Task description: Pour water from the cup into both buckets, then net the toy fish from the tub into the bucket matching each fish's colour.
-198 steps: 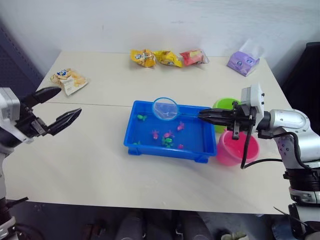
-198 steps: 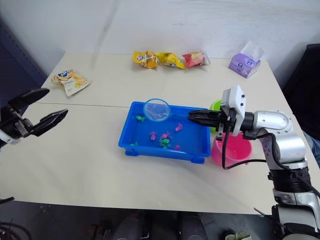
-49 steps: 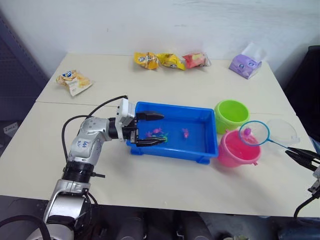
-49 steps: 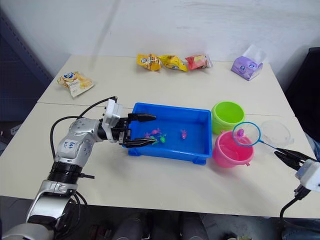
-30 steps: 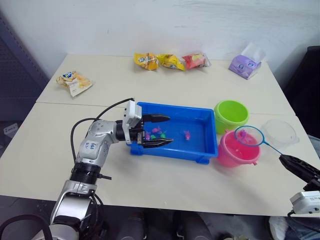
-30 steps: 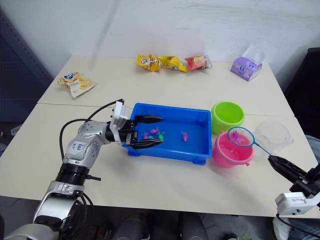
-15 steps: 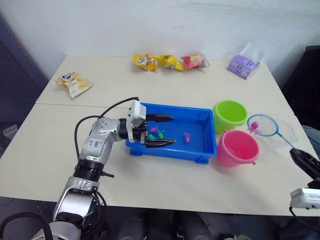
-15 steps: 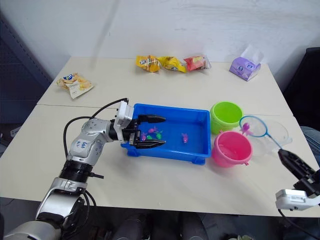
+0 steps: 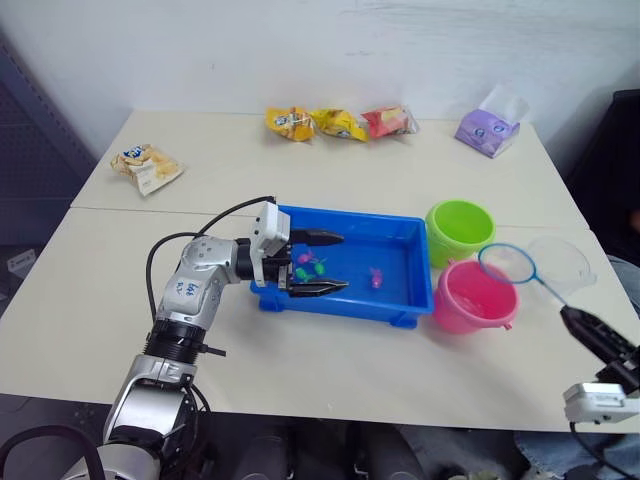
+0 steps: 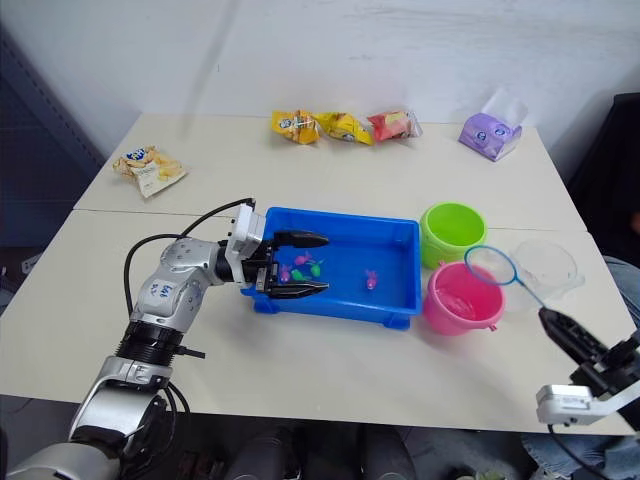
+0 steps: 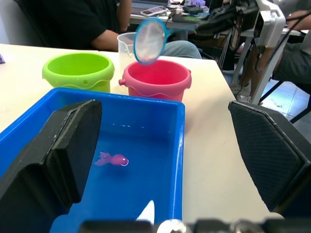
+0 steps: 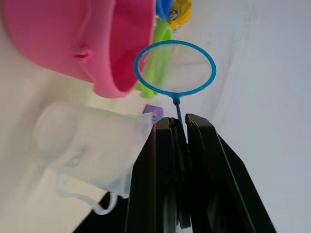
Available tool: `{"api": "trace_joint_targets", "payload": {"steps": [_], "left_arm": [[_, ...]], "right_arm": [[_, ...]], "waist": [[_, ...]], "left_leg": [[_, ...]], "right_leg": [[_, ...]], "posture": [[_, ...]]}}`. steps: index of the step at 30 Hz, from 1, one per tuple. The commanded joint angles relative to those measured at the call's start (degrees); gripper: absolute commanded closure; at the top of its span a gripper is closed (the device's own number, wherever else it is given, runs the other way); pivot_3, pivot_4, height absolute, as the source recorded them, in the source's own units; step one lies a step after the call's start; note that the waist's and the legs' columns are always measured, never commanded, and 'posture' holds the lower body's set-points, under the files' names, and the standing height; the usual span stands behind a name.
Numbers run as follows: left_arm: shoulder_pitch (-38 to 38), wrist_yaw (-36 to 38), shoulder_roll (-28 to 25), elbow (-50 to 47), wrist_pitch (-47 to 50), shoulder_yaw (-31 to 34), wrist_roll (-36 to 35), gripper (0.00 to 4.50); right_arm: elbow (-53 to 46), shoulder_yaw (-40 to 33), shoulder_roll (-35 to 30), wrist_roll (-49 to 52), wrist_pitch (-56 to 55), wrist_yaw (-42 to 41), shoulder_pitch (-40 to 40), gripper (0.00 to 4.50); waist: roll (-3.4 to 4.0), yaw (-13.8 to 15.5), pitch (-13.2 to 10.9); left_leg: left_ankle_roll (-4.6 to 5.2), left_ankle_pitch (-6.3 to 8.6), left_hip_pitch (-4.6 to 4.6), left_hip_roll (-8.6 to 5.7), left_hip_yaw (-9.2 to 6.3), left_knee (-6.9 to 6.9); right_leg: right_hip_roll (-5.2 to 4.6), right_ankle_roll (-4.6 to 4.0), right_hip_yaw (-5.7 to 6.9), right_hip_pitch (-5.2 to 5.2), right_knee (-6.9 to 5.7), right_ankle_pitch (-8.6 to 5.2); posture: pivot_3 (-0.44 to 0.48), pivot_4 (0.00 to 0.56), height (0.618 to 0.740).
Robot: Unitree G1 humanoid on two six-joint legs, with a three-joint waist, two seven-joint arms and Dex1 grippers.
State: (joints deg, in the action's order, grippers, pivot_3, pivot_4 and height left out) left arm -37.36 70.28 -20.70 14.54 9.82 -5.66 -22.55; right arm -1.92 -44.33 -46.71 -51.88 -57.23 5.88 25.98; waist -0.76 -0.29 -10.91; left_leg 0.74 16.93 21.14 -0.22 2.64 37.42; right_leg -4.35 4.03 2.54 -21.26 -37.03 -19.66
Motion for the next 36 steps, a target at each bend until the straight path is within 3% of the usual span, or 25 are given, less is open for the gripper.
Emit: {"api": "trace_joint_targets", "payload": {"steps": [1, 3, 8, 11, 14, 20, 24, 36], "left_arm": [[0.1, 0.2, -0.1, -1.1, -0.7, 0.2, -0.2, 0.01], [0.3, 0.1, -0.4, -1.2, -0.7, 0.6, -0.3, 0.01], [1.4, 0.2, -2.9, -0.6, -0.9, 2.4, -0.4, 0.01], [2.0, 1.2, -5.6, 0.6, -1.9, 4.0, -0.6, 0.01], [2.7, 1.8, -7.8, 1.1, -2.1, 5.4, -0.8, 0.01], [5.1, 0.5, -9.6, -1.3, -1.1, 6.8, -1.0, 0.01], [7.6, -0.7, -9.8, -5.2, 0.3, 6.8, -1.4, 0.01], [10.6, -1.5, -11.7, -10.9, 2.8, 7.1, -1.7, 0.01]], "right_arm": [[0.0, -1.3, -1.0, 2.7, 0.8, 1.8, 2.1, 4.50], [-0.2, 0.1, -2.5, 10.6, 0.9, -0.8, 3.0, 4.50], [-6.8, 11.1, -10.6, 48.9, 9.0, -16.3, 5.1, 4.50], [-14.2, 17.7, -16.9, 69.8, 20.8, -28.4, 2.8, 4.50], [-18.0, 22.7, -21.4, 78.7, 34.4, -34.7, -3.9, 4.50], [-15.0, 37.7, -25.0, 66.0, 46.0, -44.0, -26.0, 4.50], [-8.6, 48.1, -21.1, 56.5, 47.6, -50.3, -40.6, 4.50], [2.8, 59.7, -12.0, 42.7, 48.6, -62.5, -60.1, 4.50]], "waist": [[-0.02, 0.1, 0.0], [-0.02, 0.2, 0.0], [-0.10, -0.7, 0.0], [-0.11, -1.5, -0.1], [-0.16, -1.5, -0.1], [-0.16, -0.3, -0.1], [-0.15, 0.2, -0.1], [-0.14, -0.1, -0.1]], "left_leg": [[-0.01, 0.00, 0.00, 0.00, -0.02, -0.03], [-0.02, -0.01, 0.03, 0.00, -0.02, -0.12], [0.02, -0.02, -0.06, 0.02, 0.01, -0.12], [0.04, -0.04, -0.09, 0.07, -0.03, -0.11], [0.05, -0.03, -0.18, 0.11, -0.07, -0.11], [0.14, 0.03, 0.17, 0.04, -0.28, 0.01], [0.18, 0.06, 0.45, 0.03, -0.29, 0.11], [0.19, 0.08, 0.50, 0.02, -0.32, 0.27]], "right_leg": [[0.00, 0.00, 0.02, 0.00, 0.02, 0.00], [0.00, 0.00, 0.02, -0.02, 0.07, 0.00], [0.00, 0.03, -0.01, 0.05, 0.08, 0.01], [0.01, 0.03, 0.03, 0.08, 0.01, 0.01], [0.03, 0.04, 0.08, 0.17, 0.01, 0.02], [-0.11, 0.03, 0.24, -0.01, 0.14, 0.02], [-0.13, 0.04, 0.26, -0.22, 0.22, 0.02], [-0.14, 0.04, 0.30, -0.25, 0.07, 0.02]], "posture": [[0.000, 0.150, 0.740], [0.000, 0.150, 0.740], [0.000, 0.150, 0.740], [0.000, 0.150, 0.740], [0.000, 0.150, 0.740], [0.000, 0.150, 0.740], [0.000, 0.150, 0.740], [0.000, 0.150, 0.740]]}}
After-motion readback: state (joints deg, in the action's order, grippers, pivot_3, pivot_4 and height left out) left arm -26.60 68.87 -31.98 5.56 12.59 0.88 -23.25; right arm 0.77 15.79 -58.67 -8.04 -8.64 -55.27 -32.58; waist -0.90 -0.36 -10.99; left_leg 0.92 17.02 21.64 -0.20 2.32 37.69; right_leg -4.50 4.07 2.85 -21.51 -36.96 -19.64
